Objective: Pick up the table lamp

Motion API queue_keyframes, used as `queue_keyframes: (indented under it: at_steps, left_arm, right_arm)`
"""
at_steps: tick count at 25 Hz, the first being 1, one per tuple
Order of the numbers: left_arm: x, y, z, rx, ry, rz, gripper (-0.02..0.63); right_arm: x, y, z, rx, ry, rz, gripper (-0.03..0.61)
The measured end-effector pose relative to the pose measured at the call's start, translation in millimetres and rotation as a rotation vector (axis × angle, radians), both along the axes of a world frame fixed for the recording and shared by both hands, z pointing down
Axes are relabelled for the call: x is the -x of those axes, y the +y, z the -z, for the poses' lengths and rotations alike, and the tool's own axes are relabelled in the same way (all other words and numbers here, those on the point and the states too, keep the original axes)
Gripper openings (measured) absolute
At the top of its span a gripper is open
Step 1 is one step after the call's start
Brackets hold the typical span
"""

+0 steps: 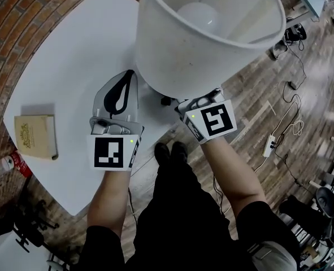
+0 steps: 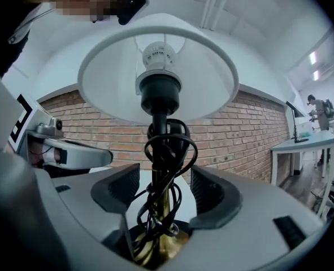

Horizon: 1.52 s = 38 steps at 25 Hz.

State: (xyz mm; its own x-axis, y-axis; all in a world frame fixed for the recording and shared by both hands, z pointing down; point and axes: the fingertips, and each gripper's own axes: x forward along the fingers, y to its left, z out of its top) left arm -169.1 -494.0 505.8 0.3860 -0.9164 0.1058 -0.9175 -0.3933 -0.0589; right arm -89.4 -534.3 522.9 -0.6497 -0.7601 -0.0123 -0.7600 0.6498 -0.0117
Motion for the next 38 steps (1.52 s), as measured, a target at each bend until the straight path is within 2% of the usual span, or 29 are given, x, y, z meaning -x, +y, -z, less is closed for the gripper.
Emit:
queue_keyframes:
  at_steps: [4, 8, 14, 18, 26, 38]
  left_arm:
    - [2.9, -3.4, -0.7, -0.001, -0.009, 0.000, 0.008]
    - [6.6, -6.3, 0.3, -0.011, -0.015, 0.001, 0.008]
    - [15.2, -7.0, 1.3, -0.015, -0.012, 0.014, 0.008]
    - [13.9, -3.2, 0.7, -0.005, -0.008, 0.018, 0.008]
    - [8.3, -0.6, 7.5, -0.021, -0.011, 0.008, 0.008]
    - [5.0, 2.3, 19.3, -0.032, -0.015, 0.001, 0.008]
  right_arm:
    - [6.8, -14.6, 5.1, -0.011, -0.029, -0.024, 0.276]
    - [8.9, -19.4, 10.6, -0.022, -0.066, -0.023, 0.199]
    - [12.5, -20.1, 10.1, -0.016, -0.087, -0.025, 0.152]
    - [7.5, -18.4, 13.9, -0.013, -0.140, -0.051, 0.127]
    - [3.8, -19.3, 19.7, -0.028, -0.174, -0.105, 0.120]
    - [3.4, -17.8, 33.1, -0.022, -0.133, -0.099, 0.107]
